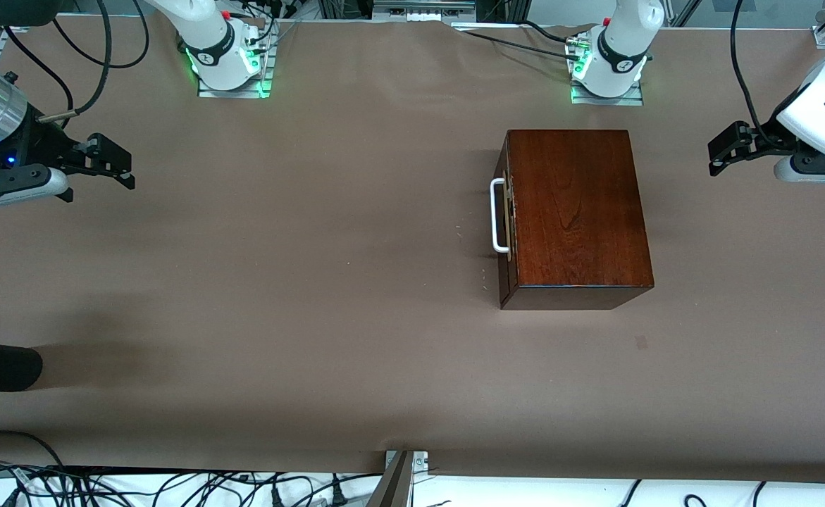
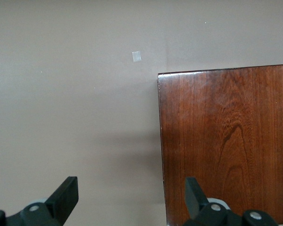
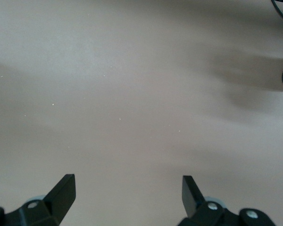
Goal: Open drawer, take yellow block, close drawer
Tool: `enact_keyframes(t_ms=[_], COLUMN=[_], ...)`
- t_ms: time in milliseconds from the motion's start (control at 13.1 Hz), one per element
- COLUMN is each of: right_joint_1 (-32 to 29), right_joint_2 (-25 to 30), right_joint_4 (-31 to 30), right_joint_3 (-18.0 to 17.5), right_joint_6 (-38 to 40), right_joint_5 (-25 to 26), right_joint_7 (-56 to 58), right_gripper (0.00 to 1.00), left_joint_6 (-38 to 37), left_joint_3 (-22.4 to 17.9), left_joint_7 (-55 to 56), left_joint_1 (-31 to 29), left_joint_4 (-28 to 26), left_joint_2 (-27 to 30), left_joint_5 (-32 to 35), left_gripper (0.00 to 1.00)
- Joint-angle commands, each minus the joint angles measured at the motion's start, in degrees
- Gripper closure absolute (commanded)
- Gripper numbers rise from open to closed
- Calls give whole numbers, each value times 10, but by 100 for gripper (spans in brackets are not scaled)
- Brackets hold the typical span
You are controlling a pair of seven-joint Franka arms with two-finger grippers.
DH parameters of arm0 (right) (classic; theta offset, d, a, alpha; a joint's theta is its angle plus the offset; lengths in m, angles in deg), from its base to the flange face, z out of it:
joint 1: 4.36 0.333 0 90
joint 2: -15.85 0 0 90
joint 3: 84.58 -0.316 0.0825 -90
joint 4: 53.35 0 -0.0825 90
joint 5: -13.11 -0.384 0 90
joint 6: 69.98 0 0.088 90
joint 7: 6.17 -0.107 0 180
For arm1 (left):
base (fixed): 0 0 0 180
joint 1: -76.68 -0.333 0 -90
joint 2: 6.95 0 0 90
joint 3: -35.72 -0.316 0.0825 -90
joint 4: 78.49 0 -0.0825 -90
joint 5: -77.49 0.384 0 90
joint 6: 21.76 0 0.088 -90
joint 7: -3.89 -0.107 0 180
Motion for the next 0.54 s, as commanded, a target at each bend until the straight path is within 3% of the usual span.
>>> enact_keyframes(t_ms=[0,459], right_joint_1=[-4,-2], right_joint_2=[3,-4], right_joint_4=[7,5], right_joint_3=[0,-2], right_joint_6=[4,7], right_joint_5=[1,-14], right_joint_7=[-6,-8], right_gripper=[0,0], left_joint_6=[-14,-14], left_joint_3=[1,1], left_joint_7=[-10,-9], left_joint_1=[0,0], left_joint_4=[20,21], left_joint_2=[-9,-9], left_joint_5=[-11,-11], left_gripper=[0,0])
